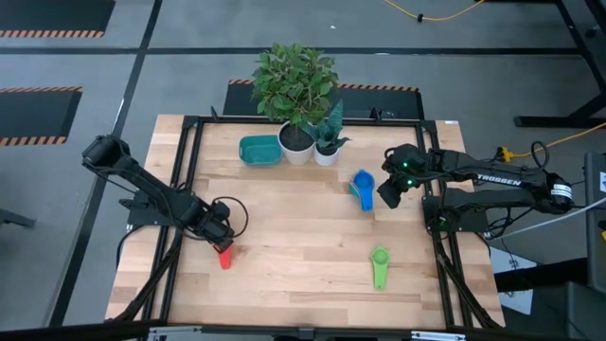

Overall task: Nest measuring cups in basket
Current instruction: Stack the red measuring cup on top of the light blue measuring cup

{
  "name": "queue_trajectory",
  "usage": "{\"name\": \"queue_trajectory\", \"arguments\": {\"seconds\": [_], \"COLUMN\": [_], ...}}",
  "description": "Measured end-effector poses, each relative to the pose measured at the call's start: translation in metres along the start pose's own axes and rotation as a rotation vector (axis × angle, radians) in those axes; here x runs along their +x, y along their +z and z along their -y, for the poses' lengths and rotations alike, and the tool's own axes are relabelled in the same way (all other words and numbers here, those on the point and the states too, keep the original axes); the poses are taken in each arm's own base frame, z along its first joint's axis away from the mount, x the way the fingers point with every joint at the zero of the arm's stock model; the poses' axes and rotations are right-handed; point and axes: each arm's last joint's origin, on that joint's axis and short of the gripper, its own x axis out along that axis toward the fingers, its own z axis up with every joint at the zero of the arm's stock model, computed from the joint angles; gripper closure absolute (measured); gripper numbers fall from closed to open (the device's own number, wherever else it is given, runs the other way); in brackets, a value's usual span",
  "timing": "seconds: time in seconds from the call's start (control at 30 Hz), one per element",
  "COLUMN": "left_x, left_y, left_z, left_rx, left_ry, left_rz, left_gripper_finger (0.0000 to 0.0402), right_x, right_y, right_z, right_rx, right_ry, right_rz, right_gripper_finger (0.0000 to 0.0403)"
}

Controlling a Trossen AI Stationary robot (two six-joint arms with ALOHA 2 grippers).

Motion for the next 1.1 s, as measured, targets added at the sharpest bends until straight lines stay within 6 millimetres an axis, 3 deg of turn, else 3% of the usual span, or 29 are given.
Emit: {"name": "queue_trajectory", "arguments": {"seconds": [0.27,0.43,0.9,1.1], "left_x": [0.001,-0.002,-0.025,-0.018], "left_y": [0.004,0.016,0.076,0.105], "left_z": [0.008,0.023,0.051,0.062], "left_rx": [-0.047,-0.081,-0.199,-0.230], "left_ry": [-0.076,-0.225,-0.518,-0.574], "left_rz": [0.030,0.172,0.769,0.912], "left_gripper_finger": [0.0391,0.0389,0.0395,0.0396], "right_x": [0.000,0.000,0.000,0.000], "right_y": [0.000,0.002,0.012,0.010], "right_z": [0.000,-0.001,-0.016,-0.034], "right_rx": [0.000,-0.004,-0.070,-0.105], "right_ry": [0.001,0.008,0.142,0.231], "right_rz": [0.002,0.019,0.126,0.154], "right_gripper_finger": [0.0338,0.0338,0.0338,0.0338]}}
